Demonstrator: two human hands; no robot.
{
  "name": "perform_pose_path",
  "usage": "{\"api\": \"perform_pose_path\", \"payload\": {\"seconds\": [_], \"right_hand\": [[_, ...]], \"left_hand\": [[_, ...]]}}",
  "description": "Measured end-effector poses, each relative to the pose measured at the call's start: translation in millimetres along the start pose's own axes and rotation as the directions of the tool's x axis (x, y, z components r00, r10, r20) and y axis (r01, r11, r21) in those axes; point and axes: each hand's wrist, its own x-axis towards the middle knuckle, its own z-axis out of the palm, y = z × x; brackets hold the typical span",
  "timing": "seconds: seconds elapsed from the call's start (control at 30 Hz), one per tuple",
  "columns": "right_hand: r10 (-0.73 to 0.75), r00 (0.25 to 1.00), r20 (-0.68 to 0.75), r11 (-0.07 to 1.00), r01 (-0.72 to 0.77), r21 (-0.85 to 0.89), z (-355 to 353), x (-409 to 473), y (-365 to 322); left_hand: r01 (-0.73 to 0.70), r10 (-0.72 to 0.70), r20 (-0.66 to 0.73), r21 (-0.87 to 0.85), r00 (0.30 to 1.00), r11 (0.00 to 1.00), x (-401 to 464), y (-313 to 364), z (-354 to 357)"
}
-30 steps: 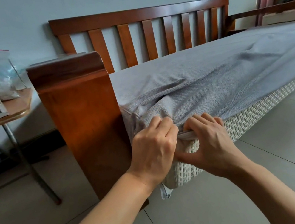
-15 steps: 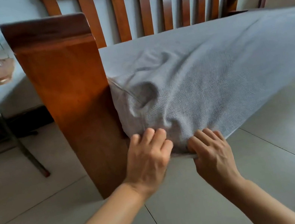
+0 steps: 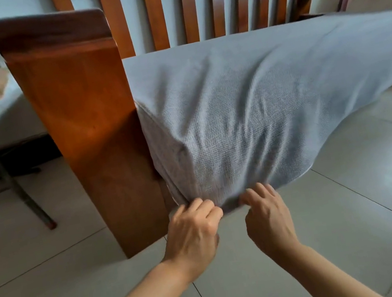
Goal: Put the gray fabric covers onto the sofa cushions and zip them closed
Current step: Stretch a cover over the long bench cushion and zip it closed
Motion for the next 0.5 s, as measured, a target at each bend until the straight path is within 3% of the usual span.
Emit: {"api": "perform_pose_path", "payload": {"seconds": [0.07,0.1,0.13,0.2,0.27,0.3,0.33,0.4,0.5], "right_hand": [[0.273,0.962,0.023,0.942,-0.272,0.198,-2.0,-5.1,0.4],[0.426,0.904,0.046,0.861,-0.42,0.286,-4.1,-4.0,3.2],[0.581,0.807,0.101,0.728,-0.572,0.378,-8.0,0.1,5.3],[0.766,0.536,0.356,0.28,-0.776,0.565,-16.0,14.9,7.6],[0.689,0.35,0.635,-0.175,-0.77,0.614,-19.2,29.1,3.8],[0.609,0.3,0.734,-0.344,-0.734,0.585,-19.7,33.2,-2.2],[0.534,0.271,0.801,-0.463,-0.698,0.546,-17.4,35.2,-8.3],[0.458,0.255,0.852,-0.591,-0.628,0.506,-12.3,38.4,-19.4],[0.531,0.259,0.807,-0.632,-0.513,0.581,-0.2,43.4,-30.2]], "left_hand": [[0.223,-0.234,-0.057,-0.157,0.97,0.962,-4.2,3.5,-1.7],[0.376,-0.407,-0.086,-0.248,0.909,0.892,-3.7,5.0,-4.1],[0.538,-0.594,-0.077,-0.343,0.801,0.77,0.7,6.0,-8.6],[0.778,-0.88,0.047,-0.492,0.472,0.391,14.0,1.4,-13.1],[0.852,-0.952,0.262,-0.524,0.159,-0.002,23.5,-10.9,-4.9],[0.836,-0.932,0.356,-0.531,0.067,-0.143,27.7,-16.8,0.6],[0.793,-0.9,0.436,-0.555,0.02,-0.251,30.6,-21.2,5.1],[0.686,-0.83,0.558,-0.6,-0.01,-0.412,37.2,-21.5,9.5],[0.625,-0.762,0.645,-0.569,-0.063,-0.534,47.7,-17.2,10.5]]}}
